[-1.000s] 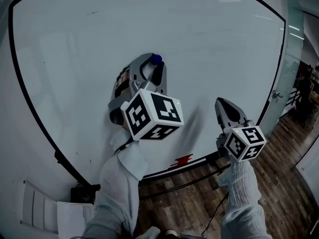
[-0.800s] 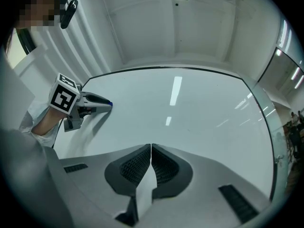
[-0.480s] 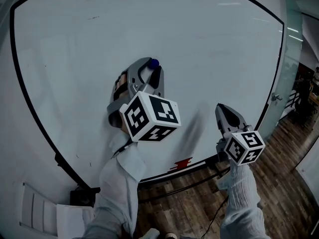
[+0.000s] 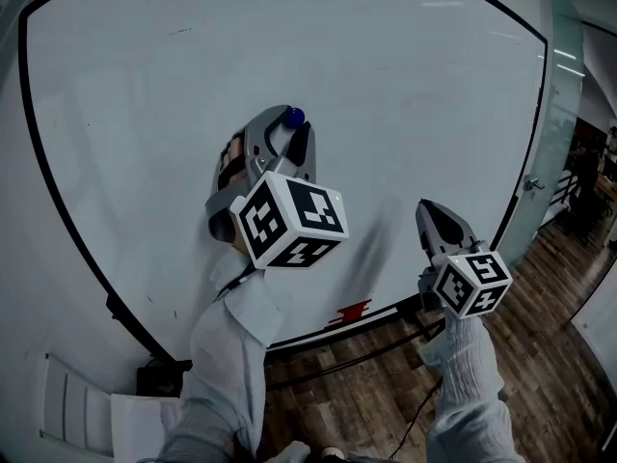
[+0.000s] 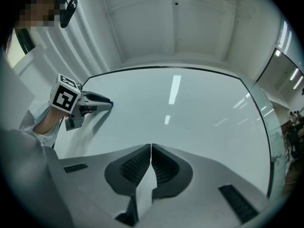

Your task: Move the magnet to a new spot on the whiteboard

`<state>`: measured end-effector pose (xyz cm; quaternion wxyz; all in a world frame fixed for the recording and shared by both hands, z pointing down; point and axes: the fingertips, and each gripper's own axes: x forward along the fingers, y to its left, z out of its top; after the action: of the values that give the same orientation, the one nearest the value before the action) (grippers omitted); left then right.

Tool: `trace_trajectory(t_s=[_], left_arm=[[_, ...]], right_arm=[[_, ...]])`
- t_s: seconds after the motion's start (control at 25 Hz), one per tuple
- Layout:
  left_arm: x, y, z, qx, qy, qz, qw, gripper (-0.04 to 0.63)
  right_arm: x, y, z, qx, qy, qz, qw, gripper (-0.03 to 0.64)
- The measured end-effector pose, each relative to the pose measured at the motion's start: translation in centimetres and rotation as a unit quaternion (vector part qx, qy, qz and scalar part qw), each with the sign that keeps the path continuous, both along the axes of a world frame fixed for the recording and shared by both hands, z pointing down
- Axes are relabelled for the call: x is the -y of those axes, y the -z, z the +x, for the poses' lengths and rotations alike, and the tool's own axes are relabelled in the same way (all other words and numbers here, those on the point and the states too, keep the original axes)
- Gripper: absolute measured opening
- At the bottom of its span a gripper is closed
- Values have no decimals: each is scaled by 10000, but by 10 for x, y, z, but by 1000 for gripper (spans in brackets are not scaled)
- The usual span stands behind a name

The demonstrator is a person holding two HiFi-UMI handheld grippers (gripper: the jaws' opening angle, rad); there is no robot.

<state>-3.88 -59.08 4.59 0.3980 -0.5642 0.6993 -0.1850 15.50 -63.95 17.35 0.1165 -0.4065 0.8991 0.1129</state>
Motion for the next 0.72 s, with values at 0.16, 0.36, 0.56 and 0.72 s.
trace_trajectory(t_s=[0.16, 0.36, 0.56, 0.72], left_arm=[[-4, -1, 3, -63, -140, 32, 9999, 133], [-9, -9, -1, -350, -464, -27, 9983, 133], [-18, -23, -5, -746, -912, -154, 9929, 133], [-25, -41, -12, -874, -993, -277, 9908, 132]], right_arm=[[-2, -3, 2, -2, -24, -21, 10000, 29], [-6, -6, 2, -55, -60, -62, 9999, 29], [-14, -8, -1, -99, -94, -86, 9999, 29], [-25, -10, -6, -139, -72, -93, 9998, 29]])
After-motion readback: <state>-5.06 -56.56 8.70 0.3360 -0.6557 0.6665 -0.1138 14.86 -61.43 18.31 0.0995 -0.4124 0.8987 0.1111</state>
